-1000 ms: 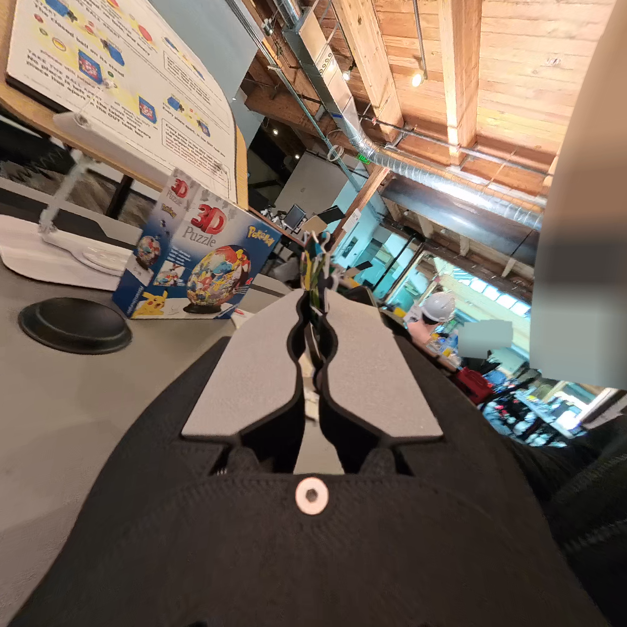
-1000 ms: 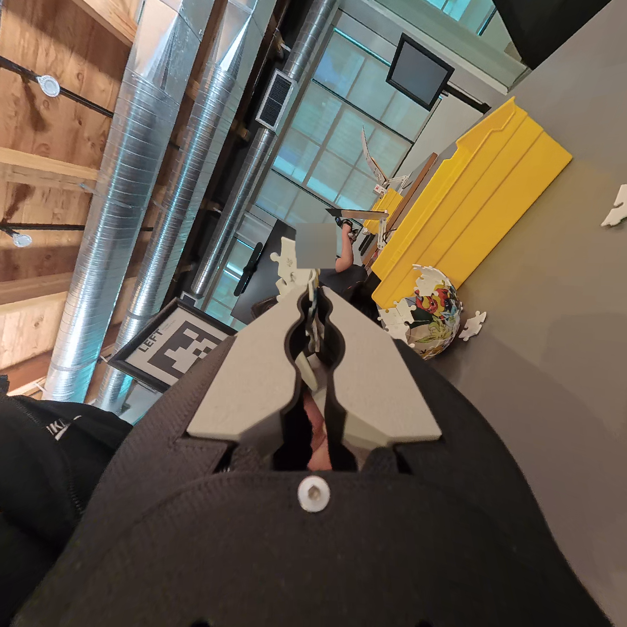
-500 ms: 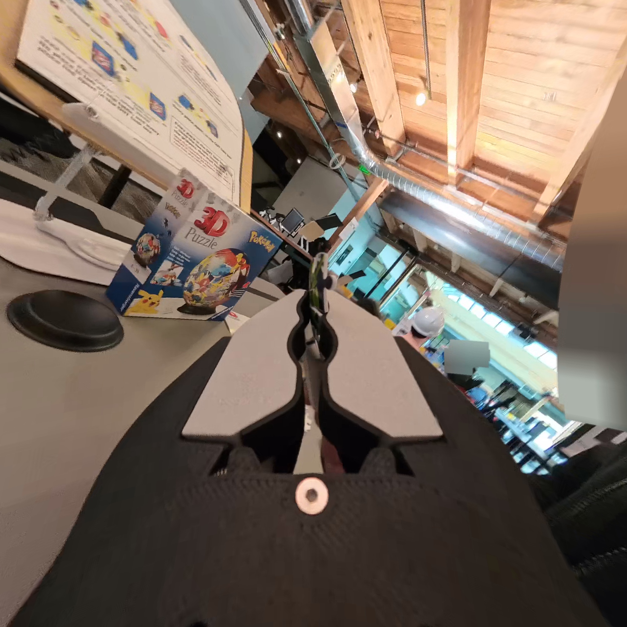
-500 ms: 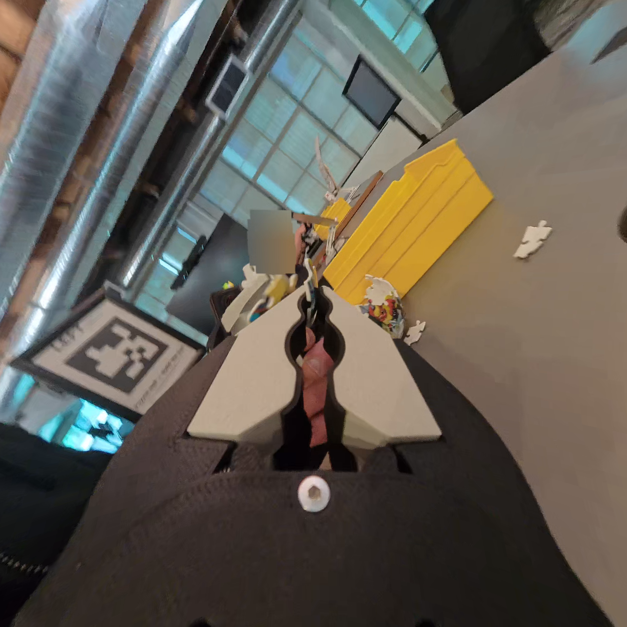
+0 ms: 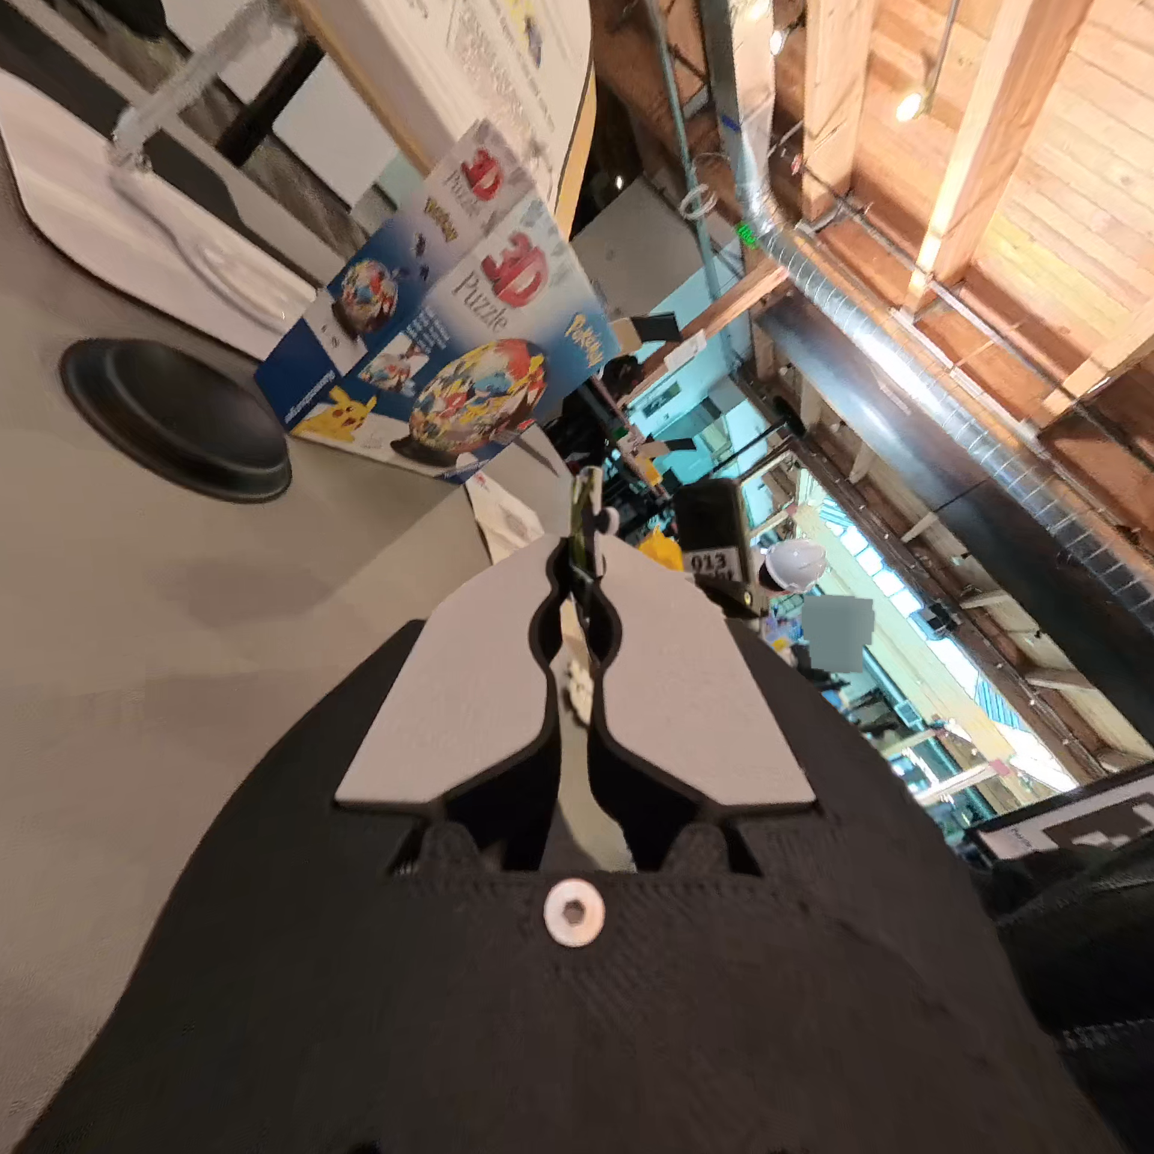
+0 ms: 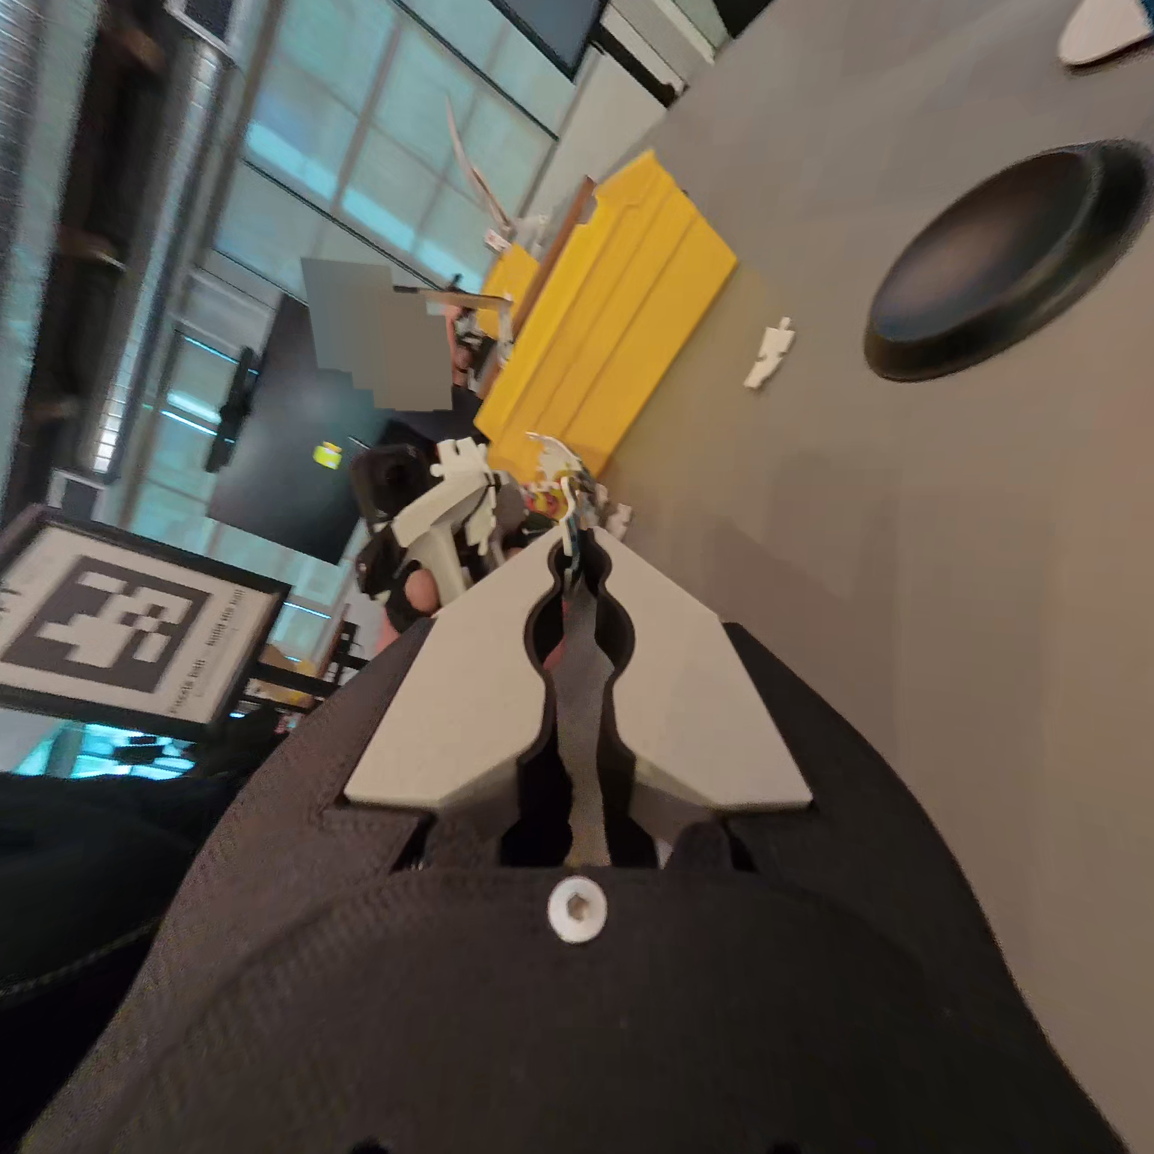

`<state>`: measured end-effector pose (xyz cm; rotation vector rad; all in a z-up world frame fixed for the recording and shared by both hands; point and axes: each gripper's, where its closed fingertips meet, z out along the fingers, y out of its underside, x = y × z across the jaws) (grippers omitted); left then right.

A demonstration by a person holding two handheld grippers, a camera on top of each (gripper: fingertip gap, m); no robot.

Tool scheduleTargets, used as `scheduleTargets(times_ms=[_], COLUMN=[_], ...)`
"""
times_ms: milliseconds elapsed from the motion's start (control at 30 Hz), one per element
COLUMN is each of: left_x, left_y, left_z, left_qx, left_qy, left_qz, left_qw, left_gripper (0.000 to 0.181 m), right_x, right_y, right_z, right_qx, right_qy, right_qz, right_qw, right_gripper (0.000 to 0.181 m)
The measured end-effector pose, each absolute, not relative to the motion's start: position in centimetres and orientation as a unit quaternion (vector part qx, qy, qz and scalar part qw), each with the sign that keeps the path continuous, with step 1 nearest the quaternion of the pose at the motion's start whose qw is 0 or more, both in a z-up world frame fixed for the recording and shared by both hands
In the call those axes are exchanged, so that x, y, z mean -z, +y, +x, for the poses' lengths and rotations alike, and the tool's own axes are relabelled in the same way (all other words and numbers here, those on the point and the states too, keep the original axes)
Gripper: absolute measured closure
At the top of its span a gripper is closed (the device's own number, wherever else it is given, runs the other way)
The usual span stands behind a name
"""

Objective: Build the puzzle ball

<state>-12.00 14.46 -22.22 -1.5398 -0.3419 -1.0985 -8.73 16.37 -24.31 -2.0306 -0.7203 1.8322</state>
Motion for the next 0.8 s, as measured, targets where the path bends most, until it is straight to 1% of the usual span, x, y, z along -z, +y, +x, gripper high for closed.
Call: scheduleTargets(times_ms=[67,133,167,233,267,333,400,467,533,633,700,733,800], left_x=[23.2,24.2,24.6,25.4,25.6,26.1,26.5,27.1,27.3,27.2,27.2,27.1,27.1], left_y=[14.3,14.0,13.9,13.7,13.5,13.3,13.3,13.3,13.4,13.6,13.5,13.5,13.2], left_z=[-11.4,-11.0,-10.9,-10.8,-10.5,-10.4,-10.4,-10.5,-10.3,-10.0,-9.8,-9.7,-9.5], left_qx=[0.471,0.474,0.474,0.466,0.462,0.457,0.459,0.455,0.457,0.462,0.46,0.459,0.462], left_qy=[-0.145,-0.152,-0.156,-0.159,-0.153,-0.151,-0.156,-0.161,-0.156,-0.15,-0.143,-0.141,-0.139], left_qz=[-0.67,-0.679,-0.681,-0.692,-0.698,-0.705,-0.707,-0.711,-0.713,-0.71,-0.712,-0.712,-0.71], left_qw=[0.555,0.54,0.536,0.529,0.525,0.521,0.515,0.51,0.508,0.511,0.511,0.512,0.513], left_gripper=[0.178,0.178,0.178,0.178,0.178,0.178,0.178,0.178,0.178,0.178,0.178,0.178,0.178], right_x=[26.6,28.6,29.8,32.6,33.1,33.0,32.2,30.6,28.9,29.2,30.8,31.9,34.7], right_y=[16.1,14.7,14.0,13.9,13.8,14.1,14.6,14.4,11.6,5.1,1.8,0.5,-0.6], right_z=[-8.3,-7.9,-7.5,-6.6,-6.2,-5.8,-5.0,-3.8,-1.9,3.1,6.2,7.5,9.4], right_qx=[-0.586,-0.566,-0.543,-0.464,-0.442,-0.402,-0.361,-0.333,-0.332,-0.305,-0.279,-0.267,-0.225], right_qy=[-0.307,-0.34,-0.363,-0.411,-0.428,-0.463,-0.499,-0.539,-0.599,-0.699,-0.733,-0.74,-0.753], right_qz=[-0.736,-0.747,-0.755,-0.782,-0.785,-0.783,-0.774,-0.75,-0.703,-0.632,-0.613,-0.613,-0.616], right_qw=[0.144,0.079,0.06,0.067,0.072,0.106,0.146,0.192,0.193,0.139,0.099,0.074,0.055], right_gripper=[0.181,0.18,0.18,0.159,0.152,0.139,0.116,0.119,0.13,0.139,0.145,0.145,0.145])
